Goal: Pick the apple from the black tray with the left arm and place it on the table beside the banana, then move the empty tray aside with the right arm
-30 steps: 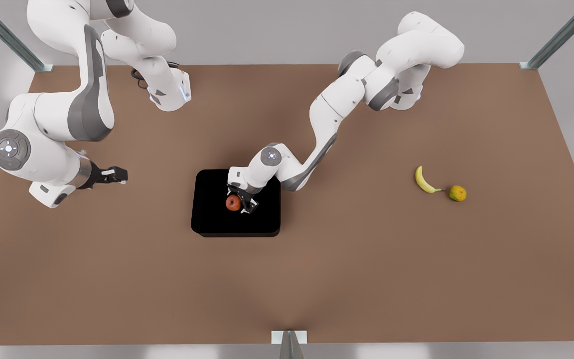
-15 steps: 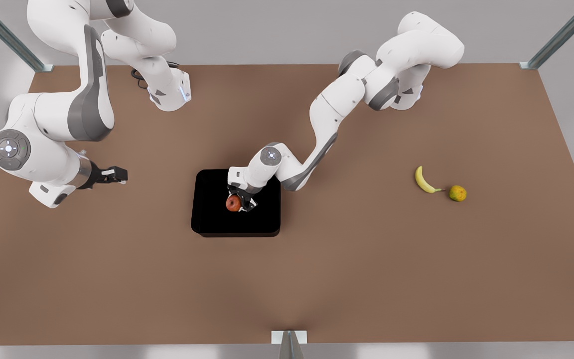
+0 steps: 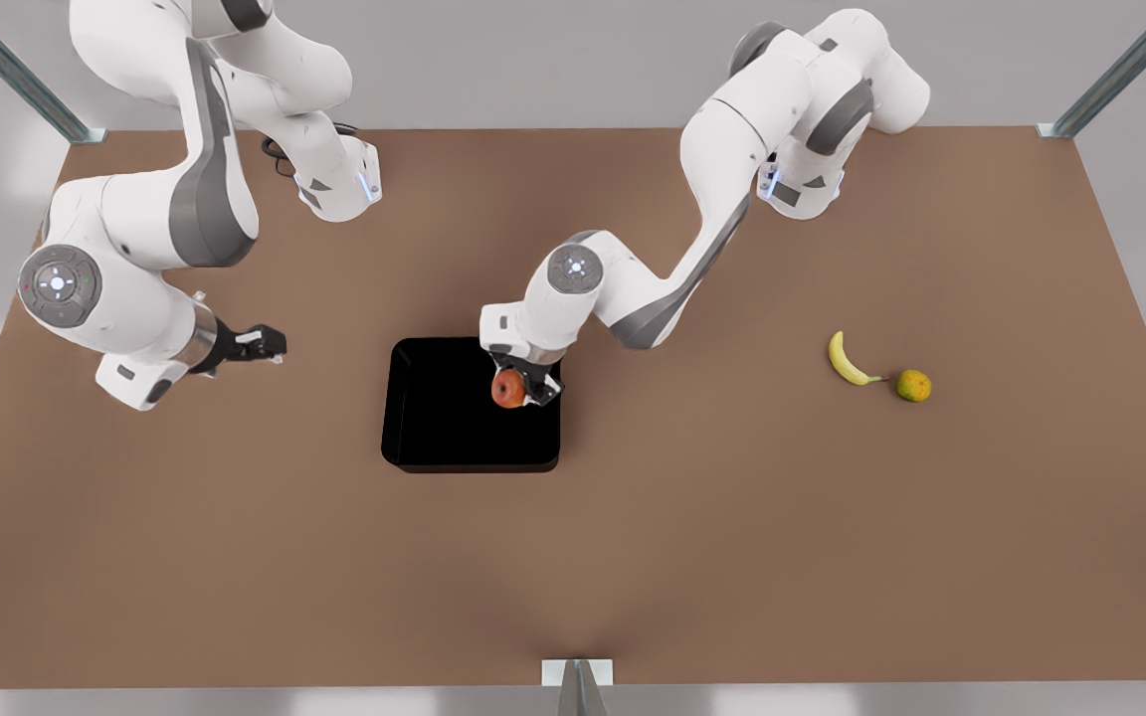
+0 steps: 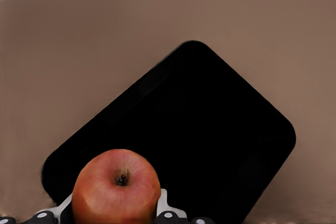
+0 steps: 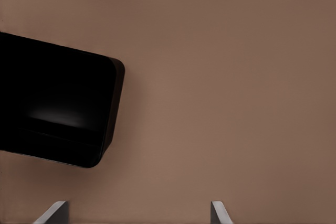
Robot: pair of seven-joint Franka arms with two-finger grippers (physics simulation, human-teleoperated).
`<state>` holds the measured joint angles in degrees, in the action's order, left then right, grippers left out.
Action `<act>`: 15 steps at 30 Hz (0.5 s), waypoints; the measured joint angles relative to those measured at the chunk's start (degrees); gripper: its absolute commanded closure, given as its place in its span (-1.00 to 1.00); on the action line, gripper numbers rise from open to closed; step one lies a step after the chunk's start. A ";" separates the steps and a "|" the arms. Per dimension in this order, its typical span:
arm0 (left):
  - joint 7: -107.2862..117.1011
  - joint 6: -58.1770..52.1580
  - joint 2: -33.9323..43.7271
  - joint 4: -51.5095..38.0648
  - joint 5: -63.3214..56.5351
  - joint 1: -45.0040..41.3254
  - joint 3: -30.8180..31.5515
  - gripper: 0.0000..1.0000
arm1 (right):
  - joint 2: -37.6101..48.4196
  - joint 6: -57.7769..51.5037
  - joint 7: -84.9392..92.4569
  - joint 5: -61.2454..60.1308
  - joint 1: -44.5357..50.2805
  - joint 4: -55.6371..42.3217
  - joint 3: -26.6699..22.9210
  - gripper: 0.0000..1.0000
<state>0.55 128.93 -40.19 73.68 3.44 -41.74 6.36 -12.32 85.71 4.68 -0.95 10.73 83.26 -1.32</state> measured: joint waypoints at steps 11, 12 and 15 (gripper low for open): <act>-7.05 0.70 19.18 30.98 1.96 16.75 0.00 -0.49 | -1.88 3.88 -7.67 -1.79 5.13 6.07 5.18 -0.93; -8.33 0.91 20.08 32.59 2.18 18.79 -0.02 -0.49 | -0.52 5.72 -8.40 -2.40 5.13 9.71 5.18 -0.95; -12.47 1.39 22.41 37.27 2.54 23.89 -0.10 -0.49 | 2.72 14.40 -10.41 -3.46 5.13 21.78 5.18 -1.00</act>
<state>-11.92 130.32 -17.77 110.94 5.98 -17.85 6.26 -9.60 100.11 -5.73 -4.41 15.86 105.03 3.86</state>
